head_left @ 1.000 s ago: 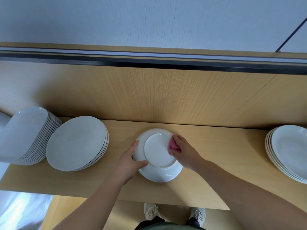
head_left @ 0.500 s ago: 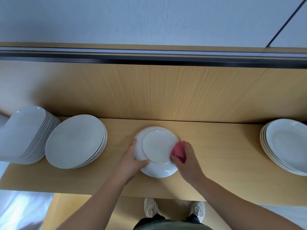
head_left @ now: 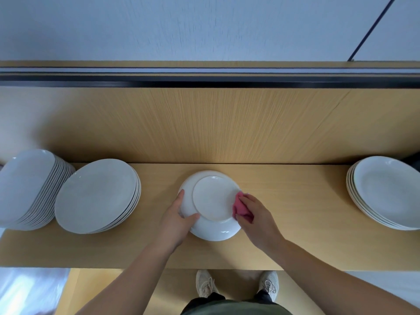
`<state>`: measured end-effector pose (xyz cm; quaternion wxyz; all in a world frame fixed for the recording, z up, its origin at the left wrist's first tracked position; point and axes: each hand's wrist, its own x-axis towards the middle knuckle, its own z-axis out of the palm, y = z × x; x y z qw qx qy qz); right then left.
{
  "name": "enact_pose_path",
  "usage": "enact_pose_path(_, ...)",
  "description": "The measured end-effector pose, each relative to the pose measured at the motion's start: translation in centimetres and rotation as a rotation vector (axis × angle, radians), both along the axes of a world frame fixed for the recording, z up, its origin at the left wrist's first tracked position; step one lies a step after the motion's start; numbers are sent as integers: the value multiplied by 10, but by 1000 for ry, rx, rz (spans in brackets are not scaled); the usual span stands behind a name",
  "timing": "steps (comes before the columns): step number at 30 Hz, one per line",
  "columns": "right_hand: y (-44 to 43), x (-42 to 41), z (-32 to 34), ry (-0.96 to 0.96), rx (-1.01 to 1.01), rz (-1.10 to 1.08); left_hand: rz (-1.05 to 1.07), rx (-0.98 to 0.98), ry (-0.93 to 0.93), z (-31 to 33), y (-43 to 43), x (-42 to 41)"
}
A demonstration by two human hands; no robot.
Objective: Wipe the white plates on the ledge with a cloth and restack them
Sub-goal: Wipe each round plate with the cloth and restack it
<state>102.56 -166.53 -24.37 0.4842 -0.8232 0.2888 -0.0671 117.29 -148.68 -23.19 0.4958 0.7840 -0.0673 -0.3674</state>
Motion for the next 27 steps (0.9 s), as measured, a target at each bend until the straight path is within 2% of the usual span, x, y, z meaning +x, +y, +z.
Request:
enact_pose_path(4, 0, 15, 22, -39, -112, 116, -10, 6, -23, 1, -1, 2)
enact_pose_path(8, 11, 21, 7, 238, -400, 528, -27, 2, -33, 4, -3, 3)
enact_pose_path(10, 5, 22, -10, 298, -473, 613, -30, 2, -33, 5, -3, 3)
enact_pose_path(14, -10, 28, -15, 335, -468, 648, -34, -2, -34, 5, -4, 3)
enact_pose_path(21, -14, 75, 9, 354, -456, 522, -45, 10, -43, 8, -8, 6)
enact_pose_path(27, 0, 91, 6, 199, -471, 663, -31, 20, -43, 9, -7, 5)
